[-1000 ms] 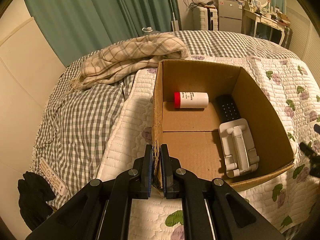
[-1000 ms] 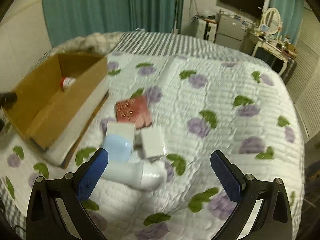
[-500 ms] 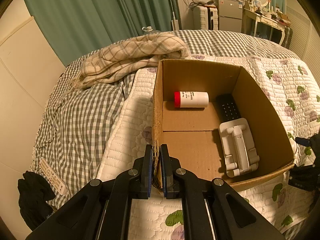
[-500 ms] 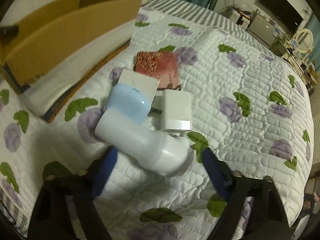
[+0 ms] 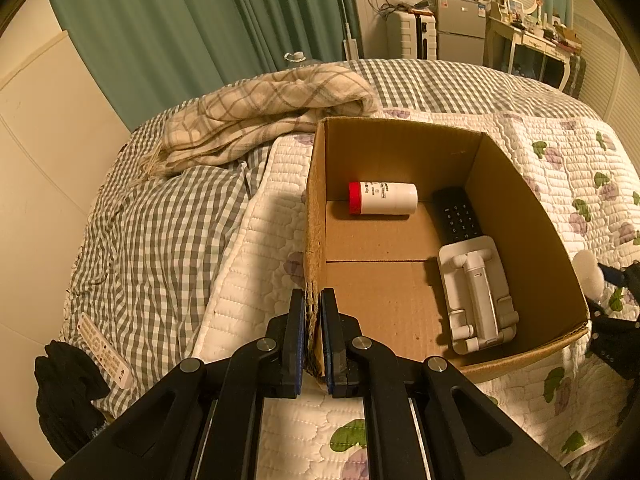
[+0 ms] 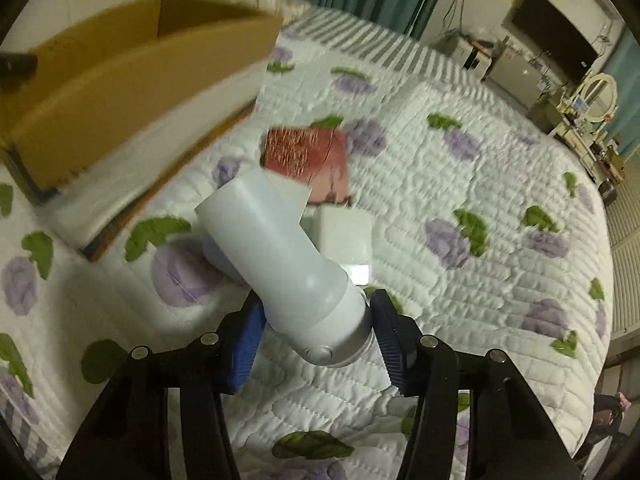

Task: Organize rigid objects
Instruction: 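Grasp the white hair-dryer device with the right gripper, then lower the white device into the box and open the right gripper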

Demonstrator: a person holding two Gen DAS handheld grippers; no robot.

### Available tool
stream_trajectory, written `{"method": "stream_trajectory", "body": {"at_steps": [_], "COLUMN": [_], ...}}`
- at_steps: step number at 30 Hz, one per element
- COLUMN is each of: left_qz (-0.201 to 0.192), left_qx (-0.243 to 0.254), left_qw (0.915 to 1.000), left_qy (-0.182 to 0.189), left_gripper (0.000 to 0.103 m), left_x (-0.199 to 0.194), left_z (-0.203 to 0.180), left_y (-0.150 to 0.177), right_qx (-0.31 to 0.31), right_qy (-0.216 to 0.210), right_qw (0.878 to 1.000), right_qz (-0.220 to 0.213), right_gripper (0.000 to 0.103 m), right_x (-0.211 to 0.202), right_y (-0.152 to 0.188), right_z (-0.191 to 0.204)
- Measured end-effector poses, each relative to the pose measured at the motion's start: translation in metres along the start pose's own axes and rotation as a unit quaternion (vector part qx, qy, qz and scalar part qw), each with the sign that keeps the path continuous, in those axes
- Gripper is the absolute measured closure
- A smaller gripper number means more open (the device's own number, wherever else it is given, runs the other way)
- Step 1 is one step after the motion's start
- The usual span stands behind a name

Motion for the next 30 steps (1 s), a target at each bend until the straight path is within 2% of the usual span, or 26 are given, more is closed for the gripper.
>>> {"method": "stream_trajectory", "body": {"at_steps": [7, 14, 17, 20, 23, 25, 30], "left_qz": [0.001, 0.002, 0.002, 0.003, 0.003, 0.003, 0.002], "left_qx": [-0.001, -0.005, -0.007, -0.008, -0.008, -0.009, -0.008], "left_qw": [1.0000, 1.0000, 0.9999, 0.9999, 0.9999, 0.9998, 0.9998], "left_qy": [0.001, 0.006, 0.008, 0.010, 0.012, 0.015, 0.015], "left_gripper": [0.096, 0.096, 0.096, 0.096, 0.096, 0.096, 0.096], "left_x": [0.001, 0.000, -0.001, -0.001, -0.002, -0.003, -0.003], "left_z": [0.000, 0.000, 0.000, 0.000, 0.001, 0.002, 0.002], "left_y": [0.001, 0.000, 0.000, -0.001, -0.001, 0.000, 0.000], "right_qx": [0.028, 0.008, -0.010, -0.027, -0.044, -0.057, -0.054], "right_qy": [-0.001, -0.013, -0.031, -0.046, -0.057, -0.065, -0.088], "right_qw": [0.999, 0.992, 0.987, 0.983, 0.984, 0.986, 0.990], "right_qz": [-0.040, -0.125, -0.159, -0.174, -0.164, -0.142, -0.093], "right_gripper": [0.051, 0.051, 0.051, 0.051, 0.051, 0.051, 0.051], "right_x": [-0.030, -0.086, -0.105, -0.112, -0.096, -0.074, -0.031], "right_y": [-0.020, -0.089, -0.125, -0.152, -0.171, -0.175, -0.173], "right_z": [-0.009, 0.005, 0.023, 0.046, 0.071, 0.090, 0.114]}}
Point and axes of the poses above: each gripper's, at about its wrist camera, not at the fingertips, and x roughly the way its jaws point, z to its left, y to its underside, the point moved 2 cm from there along x, roughly the way its jaws point, and after that the axes turned 6 degrees about -z, right-handed, at the moved point
